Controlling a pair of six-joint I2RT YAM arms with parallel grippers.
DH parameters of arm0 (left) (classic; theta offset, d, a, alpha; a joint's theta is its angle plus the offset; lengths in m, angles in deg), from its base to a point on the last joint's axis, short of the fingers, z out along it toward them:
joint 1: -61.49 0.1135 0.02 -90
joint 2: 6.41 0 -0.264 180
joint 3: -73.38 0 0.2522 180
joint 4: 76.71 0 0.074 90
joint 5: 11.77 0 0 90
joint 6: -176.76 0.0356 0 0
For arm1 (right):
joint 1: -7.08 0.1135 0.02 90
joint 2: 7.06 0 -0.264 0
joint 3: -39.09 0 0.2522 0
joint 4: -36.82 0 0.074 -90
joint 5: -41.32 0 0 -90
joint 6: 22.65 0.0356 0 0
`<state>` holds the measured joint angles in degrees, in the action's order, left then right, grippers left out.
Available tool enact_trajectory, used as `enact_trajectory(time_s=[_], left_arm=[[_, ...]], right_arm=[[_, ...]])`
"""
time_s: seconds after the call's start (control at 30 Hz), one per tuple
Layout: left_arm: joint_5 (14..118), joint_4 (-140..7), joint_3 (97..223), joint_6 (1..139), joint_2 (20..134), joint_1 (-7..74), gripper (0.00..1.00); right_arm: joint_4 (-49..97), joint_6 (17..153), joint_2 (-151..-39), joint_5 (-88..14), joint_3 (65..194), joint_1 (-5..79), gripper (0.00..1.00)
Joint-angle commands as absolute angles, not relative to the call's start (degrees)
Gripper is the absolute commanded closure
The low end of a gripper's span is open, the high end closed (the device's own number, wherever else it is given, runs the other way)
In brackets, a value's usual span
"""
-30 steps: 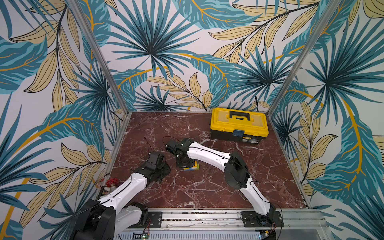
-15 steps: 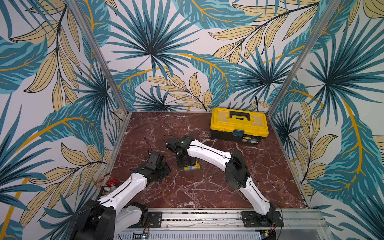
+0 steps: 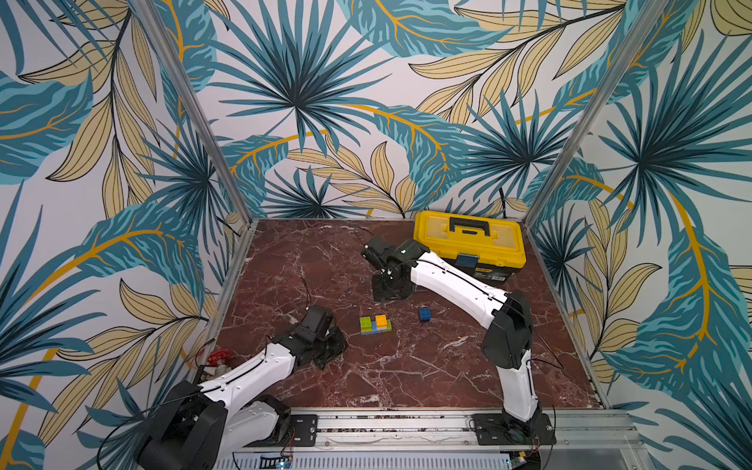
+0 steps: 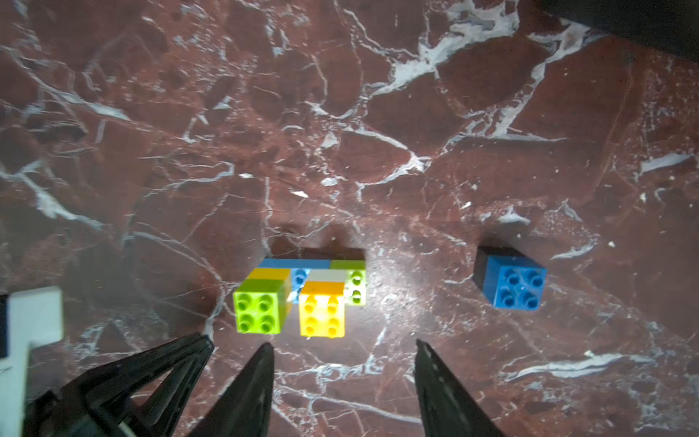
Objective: Assemble the number 4 with lego
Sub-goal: Assemble the lego brick with the lego brick, then adjust the lego brick at the center of the board.
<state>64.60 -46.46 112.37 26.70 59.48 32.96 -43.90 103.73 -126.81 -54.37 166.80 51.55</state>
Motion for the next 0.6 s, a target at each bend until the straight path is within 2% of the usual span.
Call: enact_trajectory(time_s=[0.0,0.03,0.1,0.33,0.57], left_arm=[[62.66,-52.95,112.37,24.44,62.98,31.36,0.80],[62.45,-53.72,113.09,24.57,64.26,31.02,0.81],[62.11,-54.98,114.39,24.98,66.93,30.82,0.81],[63.32,-56.71,118.69,25.40,73.81,31.33,0.83],[63.91,-56.21,124.01,28.02,78.95,32.61,0.83]], right_arm=[[-41.93,98.73,-130.58,-49.70,165.50,50.39,0.51],[-41.35,98.47,-131.62,-48.75,165.65,50.12,0.56],[-40.93,98.13,-133.28,-47.76,166.42,49.98,0.60],[-39.33,98.28,-136.25,-45.59,165.82,50.06,0.60],[-34.23,100.34,-129.93,-44.83,155.13,50.23,0.64]])
